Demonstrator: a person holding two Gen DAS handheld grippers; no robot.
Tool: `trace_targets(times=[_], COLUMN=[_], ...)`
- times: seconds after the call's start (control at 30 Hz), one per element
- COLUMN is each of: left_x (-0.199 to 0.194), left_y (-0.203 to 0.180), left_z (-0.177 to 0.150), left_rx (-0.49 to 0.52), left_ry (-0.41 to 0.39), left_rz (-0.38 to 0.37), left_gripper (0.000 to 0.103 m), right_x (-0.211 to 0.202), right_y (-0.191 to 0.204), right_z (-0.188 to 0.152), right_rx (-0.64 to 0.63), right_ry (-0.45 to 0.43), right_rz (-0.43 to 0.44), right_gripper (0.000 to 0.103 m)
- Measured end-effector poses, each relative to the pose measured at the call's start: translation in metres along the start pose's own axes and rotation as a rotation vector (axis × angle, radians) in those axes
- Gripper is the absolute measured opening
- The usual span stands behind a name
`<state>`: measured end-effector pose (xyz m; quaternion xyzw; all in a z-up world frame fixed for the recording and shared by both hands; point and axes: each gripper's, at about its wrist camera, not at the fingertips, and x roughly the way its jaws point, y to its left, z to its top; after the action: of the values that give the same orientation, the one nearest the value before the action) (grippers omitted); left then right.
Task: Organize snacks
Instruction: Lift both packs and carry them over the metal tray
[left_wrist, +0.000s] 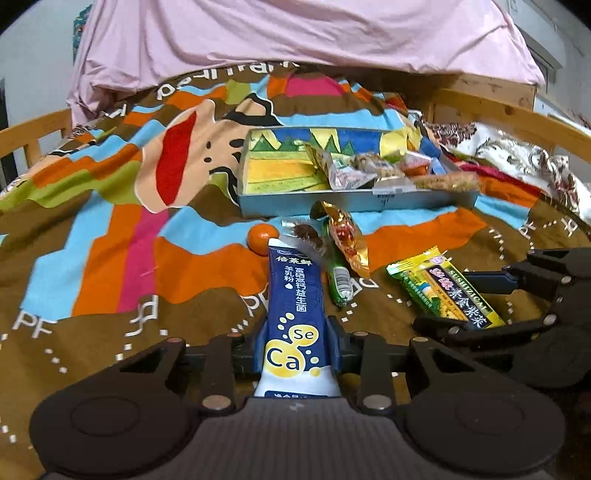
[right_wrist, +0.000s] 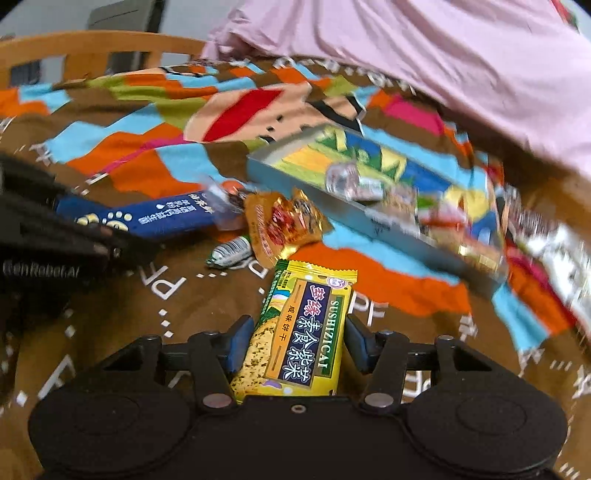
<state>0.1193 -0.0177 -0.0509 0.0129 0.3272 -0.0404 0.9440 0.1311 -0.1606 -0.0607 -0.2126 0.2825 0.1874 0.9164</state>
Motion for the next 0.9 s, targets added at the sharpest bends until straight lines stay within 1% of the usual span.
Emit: trace_targets(times=[0.13, 0.27, 0.6, 0.77, 0.9], left_x=[-0.012, -0.025, -0.057, -0.062, -0.061], left_y=[0.002, 0.005, -0.007, -0.015, -0.022], left_z=[0.002, 0.006, 0.023, 0.036, 0.044], left_rx=[-0.021, -0.049, -0.085, -0.111, -0.14], left_ry=[-0.003, -0.029, -0.172, -0.23, -0.269], left_rz=[0.006, 0.021, 0.052, 0.068, 0.07], left_gripper=[0.035, 0.035, 0.035, 0.035, 0.035], right_x=[-0.017, -0.035, -0.067, -0.072, -0.073], right_y=[0.004, 0.002, -0.01, -0.021, -0.029], right_z=[0.003, 0.007, 0.017, 0.022, 0.024], right_rx=[-0.045, -0.059, -0.066, -0.044, -0.06], right_ry=[-0.066, -0.132, -0.313, -0.358, -0.39], right_rz=[-0.025, -0.047, -0.108, -0.132, -0.178], right_gripper=[0.055, 0.055, 0.055, 0.055, 0.055])
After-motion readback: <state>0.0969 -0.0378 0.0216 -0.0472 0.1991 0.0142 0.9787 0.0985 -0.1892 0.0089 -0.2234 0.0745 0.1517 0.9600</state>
